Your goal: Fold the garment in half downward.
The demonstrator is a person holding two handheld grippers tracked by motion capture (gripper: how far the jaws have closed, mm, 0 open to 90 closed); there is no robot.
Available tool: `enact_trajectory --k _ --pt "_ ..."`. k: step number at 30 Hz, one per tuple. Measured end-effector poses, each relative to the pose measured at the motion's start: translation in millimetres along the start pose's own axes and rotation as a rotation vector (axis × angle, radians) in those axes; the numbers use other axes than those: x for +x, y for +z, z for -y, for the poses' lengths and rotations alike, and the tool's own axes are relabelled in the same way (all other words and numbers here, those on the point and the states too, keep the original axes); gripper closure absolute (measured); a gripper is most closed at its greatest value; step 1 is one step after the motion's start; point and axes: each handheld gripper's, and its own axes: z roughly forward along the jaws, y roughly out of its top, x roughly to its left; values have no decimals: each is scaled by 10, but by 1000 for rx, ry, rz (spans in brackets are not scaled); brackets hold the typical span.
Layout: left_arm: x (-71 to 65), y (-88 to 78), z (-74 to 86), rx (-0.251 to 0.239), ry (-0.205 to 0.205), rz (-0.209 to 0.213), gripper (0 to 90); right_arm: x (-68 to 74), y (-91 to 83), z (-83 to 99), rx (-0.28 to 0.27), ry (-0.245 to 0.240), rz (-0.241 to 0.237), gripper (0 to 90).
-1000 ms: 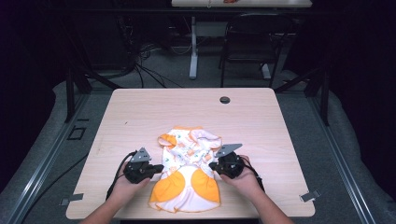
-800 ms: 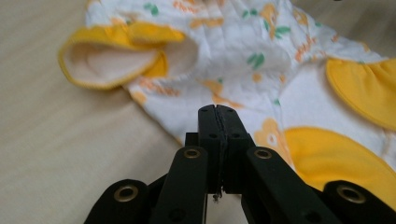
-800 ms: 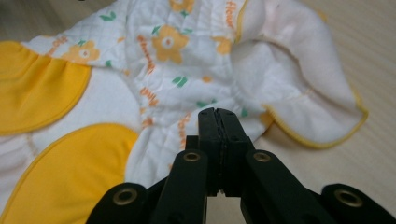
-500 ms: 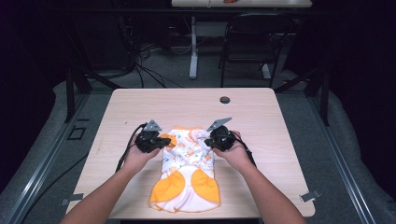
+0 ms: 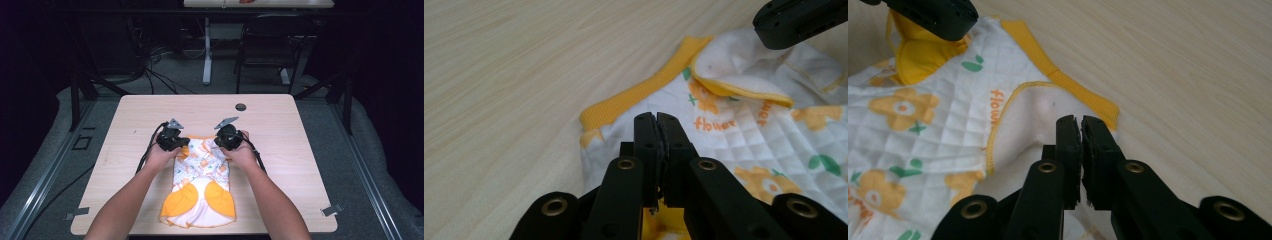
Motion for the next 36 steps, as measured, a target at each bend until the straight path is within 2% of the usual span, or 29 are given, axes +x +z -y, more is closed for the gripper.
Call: enact_trajectory --k 2,5,7,10,11,17,18,20,22,26,28,31,36 --pt "22 19 -9 12 -2 -10 874 -22 47 -29 6 3 24 839" --pt "71 40 -3 5 -17 -31 873 -50 79 -43 14 16 38 838" --pt "106 43 8 8 -26 -38 866 -93 138 -33 23 49 24 834" --pt "138 67 30 9 -38 -52 859 -103 194 -5 22 55 24 832" --pt "147 69 32 11 -41 -50 850 -124 215 6 49 55 28 825" --pt "153 101 58 10 -46 -59 812 -126 282 55 55 78 15 795" --pt "154 105 65 14 -49 -64 806 -131 280 55 61 67 19 787" --pt "159 122 82 22 -55 -67 792 -125 296 64 52 76 26 755" --pt "158 138 101 29 -54 -66 774 -129 299 65 63 71 39 720" --pt "155 174 133 47 -60 -61 735 -144 301 69 67 78 22 713" --pt "154 187 143 54 -60 -63 718 -150 303 71 63 94 15 680" --pt "153 199 154 55 -52 -59 707 -174 301 82 68 95 -3 668" --pt "177 195 178 43 -66 -40 709 -183 318 90 65 103 -15 669"
